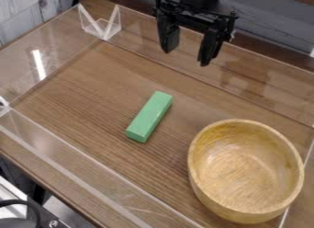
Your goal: Put the green block in the brown bowl
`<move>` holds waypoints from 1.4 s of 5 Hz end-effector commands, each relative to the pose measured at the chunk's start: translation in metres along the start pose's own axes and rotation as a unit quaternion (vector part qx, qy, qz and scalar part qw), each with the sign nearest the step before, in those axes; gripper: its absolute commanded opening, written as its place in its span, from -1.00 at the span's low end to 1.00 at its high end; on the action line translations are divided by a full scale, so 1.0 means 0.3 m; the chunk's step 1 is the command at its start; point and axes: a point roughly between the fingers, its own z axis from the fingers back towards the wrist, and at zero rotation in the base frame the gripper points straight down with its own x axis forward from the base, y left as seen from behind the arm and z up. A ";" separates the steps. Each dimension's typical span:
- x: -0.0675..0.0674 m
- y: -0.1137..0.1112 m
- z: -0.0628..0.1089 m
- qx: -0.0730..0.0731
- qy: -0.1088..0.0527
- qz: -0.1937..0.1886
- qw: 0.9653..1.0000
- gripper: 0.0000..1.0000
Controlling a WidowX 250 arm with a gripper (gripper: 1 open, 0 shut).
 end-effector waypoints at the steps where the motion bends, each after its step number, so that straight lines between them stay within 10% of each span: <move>1: -0.024 0.028 -0.051 0.000 0.006 -0.008 1.000 1.00; 2: -0.086 0.056 -0.150 0.000 0.020 -0.024 1.000 1.00; 3: -0.139 0.086 -0.175 -0.001 -0.003 -0.039 0.999 1.00; 7: -0.143 0.096 -0.288 -0.005 -0.035 -0.063 0.997 1.00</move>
